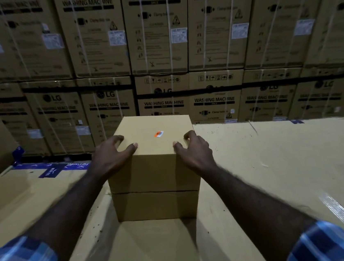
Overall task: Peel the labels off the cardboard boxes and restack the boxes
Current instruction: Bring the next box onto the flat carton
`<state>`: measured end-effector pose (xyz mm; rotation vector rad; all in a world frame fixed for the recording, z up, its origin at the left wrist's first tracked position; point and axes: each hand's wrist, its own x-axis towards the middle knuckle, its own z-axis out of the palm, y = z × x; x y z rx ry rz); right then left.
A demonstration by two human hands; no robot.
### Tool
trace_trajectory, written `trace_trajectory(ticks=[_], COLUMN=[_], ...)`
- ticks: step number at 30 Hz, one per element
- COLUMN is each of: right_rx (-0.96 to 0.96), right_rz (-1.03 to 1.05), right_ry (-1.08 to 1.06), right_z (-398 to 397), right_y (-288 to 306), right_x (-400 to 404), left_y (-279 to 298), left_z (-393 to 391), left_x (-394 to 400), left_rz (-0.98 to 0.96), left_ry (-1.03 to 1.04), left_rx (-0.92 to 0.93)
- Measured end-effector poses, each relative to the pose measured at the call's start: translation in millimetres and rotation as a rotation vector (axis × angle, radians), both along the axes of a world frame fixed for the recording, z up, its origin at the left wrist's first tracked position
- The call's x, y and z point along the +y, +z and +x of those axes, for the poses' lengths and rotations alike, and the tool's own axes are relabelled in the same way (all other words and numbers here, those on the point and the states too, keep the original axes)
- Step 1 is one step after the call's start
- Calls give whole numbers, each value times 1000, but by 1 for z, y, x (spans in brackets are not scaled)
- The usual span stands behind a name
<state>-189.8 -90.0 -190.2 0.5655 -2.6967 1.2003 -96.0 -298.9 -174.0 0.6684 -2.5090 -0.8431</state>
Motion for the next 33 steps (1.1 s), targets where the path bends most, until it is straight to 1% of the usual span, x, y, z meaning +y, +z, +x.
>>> trace_trajectory(ticks=[4,8,18,26,33], right_rx=[-16,9,169,228,302], right_rz=[-21,-27,-177,-172,-168], right_ry=[9,14,-38,-81,-108], right_z=[4,11,38,57,70], right_y=[22,61,147,194,217], right_x=[10,32,116,231,362], left_y=[12,43,136,188,210], left_z=[2,8,38,59,71], left_x=[7,24,124,237,366], left_rz=[5,38,-66,-114,-123], left_ry=[-16,-50,-61,-124,-165], left_rx=[23,74,289,328,365])
